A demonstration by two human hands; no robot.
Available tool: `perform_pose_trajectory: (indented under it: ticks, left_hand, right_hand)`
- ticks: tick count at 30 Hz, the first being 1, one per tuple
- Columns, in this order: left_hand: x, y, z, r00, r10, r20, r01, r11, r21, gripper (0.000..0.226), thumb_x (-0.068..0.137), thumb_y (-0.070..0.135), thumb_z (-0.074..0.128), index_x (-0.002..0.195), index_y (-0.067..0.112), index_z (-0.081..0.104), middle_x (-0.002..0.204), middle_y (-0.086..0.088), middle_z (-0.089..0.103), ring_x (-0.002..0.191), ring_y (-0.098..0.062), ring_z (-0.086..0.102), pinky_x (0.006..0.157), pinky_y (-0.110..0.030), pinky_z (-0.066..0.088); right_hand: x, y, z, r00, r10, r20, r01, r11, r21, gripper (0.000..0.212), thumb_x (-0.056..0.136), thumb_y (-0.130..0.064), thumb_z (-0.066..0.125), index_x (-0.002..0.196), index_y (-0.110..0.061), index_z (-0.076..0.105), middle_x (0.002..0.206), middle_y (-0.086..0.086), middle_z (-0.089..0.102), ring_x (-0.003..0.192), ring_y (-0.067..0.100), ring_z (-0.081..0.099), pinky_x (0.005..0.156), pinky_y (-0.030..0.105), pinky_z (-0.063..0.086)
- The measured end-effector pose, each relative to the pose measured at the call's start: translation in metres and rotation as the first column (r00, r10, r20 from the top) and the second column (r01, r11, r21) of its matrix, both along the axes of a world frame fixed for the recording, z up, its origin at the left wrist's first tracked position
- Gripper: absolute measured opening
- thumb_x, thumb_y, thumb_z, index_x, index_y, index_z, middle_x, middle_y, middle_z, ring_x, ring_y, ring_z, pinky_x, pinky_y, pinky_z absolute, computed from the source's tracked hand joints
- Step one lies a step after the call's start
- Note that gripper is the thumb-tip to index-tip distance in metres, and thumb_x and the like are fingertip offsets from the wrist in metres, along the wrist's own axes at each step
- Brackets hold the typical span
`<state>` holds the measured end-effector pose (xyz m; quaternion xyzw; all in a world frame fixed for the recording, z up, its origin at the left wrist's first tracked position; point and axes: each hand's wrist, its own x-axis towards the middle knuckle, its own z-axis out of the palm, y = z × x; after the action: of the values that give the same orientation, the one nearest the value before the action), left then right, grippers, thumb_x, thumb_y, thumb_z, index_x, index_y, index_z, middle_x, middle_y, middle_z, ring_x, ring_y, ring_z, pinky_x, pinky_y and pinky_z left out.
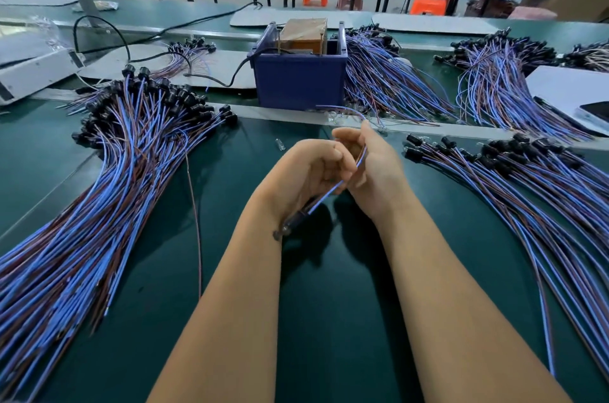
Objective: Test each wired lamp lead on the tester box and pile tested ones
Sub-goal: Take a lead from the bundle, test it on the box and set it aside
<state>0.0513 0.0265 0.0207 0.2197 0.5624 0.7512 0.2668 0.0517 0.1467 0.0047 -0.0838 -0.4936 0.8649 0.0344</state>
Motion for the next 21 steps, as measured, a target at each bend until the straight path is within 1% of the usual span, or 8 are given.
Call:
perform_pose_trajectory:
  ticks: [3, 5, 8, 10, 14, 16, 19, 21]
  left_hand:
    - [-0.006, -0.013, -0.005, 0.998, 0.068, 0.006, -0.066, 0.983, -0.169, 0.037, 0.083, 0.03, 0.045, 0.056, 0.019, 0.068, 0.071, -0.003, 0.069, 0.073, -0.018, 0.068, 0.062, -0.024, 0.05]
    - [-0.011, -0.015, -0.008, 0.961, 0.275, -0.031, -0.273, 0.927, -0.256, 0.042, 0.093, 0.024, 0.045, 0.057, 0.019, 0.068, 0.071, -0.001, 0.071, 0.072, -0.015, 0.07, 0.056, -0.021, 0.052]
    - [-0.022, -0.014, -0.013, 0.745, 0.666, -0.026, -0.643, 0.708, -0.293, 0.028, 0.09, 0.011, 0.054, 0.066, 0.015, 0.067, 0.063, 0.002, 0.066, 0.064, -0.012, 0.063, 0.049, -0.02, 0.051]
    - [-0.028, -0.015, -0.014, 0.652, 0.759, -0.004, -0.728, 0.624, -0.283, 0.022, 0.089, 0.01, 0.056, 0.071, 0.015, 0.068, 0.064, 0.004, 0.064, 0.065, -0.012, 0.061, 0.051, -0.02, 0.051]
    - [-0.021, -0.008, -0.013, 0.751, 0.656, -0.075, -0.65, 0.715, -0.257, 0.032, 0.1, 0.024, 0.046, 0.084, 0.016, 0.073, 0.07, 0.004, 0.07, 0.064, -0.008, 0.064, 0.054, -0.018, 0.051]
    - [-0.014, 0.0, -0.011, 0.793, 0.601, -0.103, -0.608, 0.769, -0.198, 0.035, 0.102, 0.023, 0.045, 0.085, 0.013, 0.073, 0.069, 0.0, 0.069, 0.06, -0.012, 0.06, 0.057, -0.023, 0.049]
    - [-0.011, 0.005, -0.01, 0.796, 0.598, -0.09, -0.605, 0.789, -0.112, 0.026, 0.101, 0.016, 0.05, 0.086, 0.007, 0.07, 0.058, 0.001, 0.058, 0.05, -0.012, 0.048, 0.053, -0.026, 0.042]
    - [-0.011, 0.005, -0.011, 0.796, 0.601, -0.07, -0.605, 0.79, -0.099, 0.022, 0.098, 0.014, 0.055, 0.086, 0.007, 0.071, 0.059, 0.001, 0.059, 0.05, -0.013, 0.05, 0.054, -0.026, 0.044]
  right_hand:
    - [-0.001, 0.003, -0.002, 0.989, -0.144, -0.021, 0.144, 0.99, 0.004, 0.043, 0.106, -0.032, 0.036, 0.078, -0.008, 0.059, 0.048, -0.003, 0.043, 0.037, 0.01, 0.037, 0.037, 0.017, 0.03]
    - [-0.001, 0.004, -0.001, 0.986, -0.159, -0.046, 0.16, 0.987, 0.012, 0.04, 0.107, -0.029, 0.034, 0.083, -0.007, 0.055, 0.041, -0.004, 0.032, 0.034, 0.009, 0.025, 0.037, 0.017, 0.023]
    - [0.002, 0.002, 0.0, 0.992, -0.115, -0.058, 0.124, 0.975, 0.184, 0.038, 0.107, -0.033, 0.032, 0.087, -0.008, 0.052, 0.04, -0.005, 0.025, 0.035, 0.009, 0.018, 0.038, 0.018, 0.019]
    - [0.005, -0.003, 0.001, 0.995, -0.061, -0.078, 0.082, 0.949, 0.303, 0.037, 0.107, -0.034, 0.031, 0.085, -0.01, 0.05, 0.038, -0.005, 0.026, 0.035, 0.011, 0.017, 0.038, 0.019, 0.019]
    - [0.01, -0.014, 0.002, 0.986, 0.068, -0.151, 0.023, 0.844, 0.535, 0.033, 0.097, -0.015, 0.037, 0.07, -0.009, 0.053, 0.038, 0.003, 0.032, 0.035, 0.013, 0.025, 0.039, 0.021, 0.024]
    - [0.011, -0.018, 0.002, 0.985, 0.099, -0.14, 0.013, 0.769, 0.639, 0.036, 0.095, -0.01, 0.039, 0.063, -0.004, 0.056, 0.041, 0.006, 0.04, 0.037, 0.012, 0.035, 0.041, 0.02, 0.03]
    - [0.012, -0.02, 0.002, 0.99, 0.098, -0.099, -0.005, 0.736, 0.677, 0.039, 0.095, -0.011, 0.043, 0.059, -0.008, 0.056, 0.044, 0.002, 0.046, 0.042, 0.009, 0.041, 0.044, 0.02, 0.033]
    - [0.012, -0.021, 0.001, 0.991, 0.08, -0.105, 0.008, 0.754, 0.656, 0.039, 0.096, -0.01, 0.044, 0.058, -0.012, 0.055, 0.044, -0.004, 0.048, 0.043, 0.007, 0.042, 0.047, 0.021, 0.033]
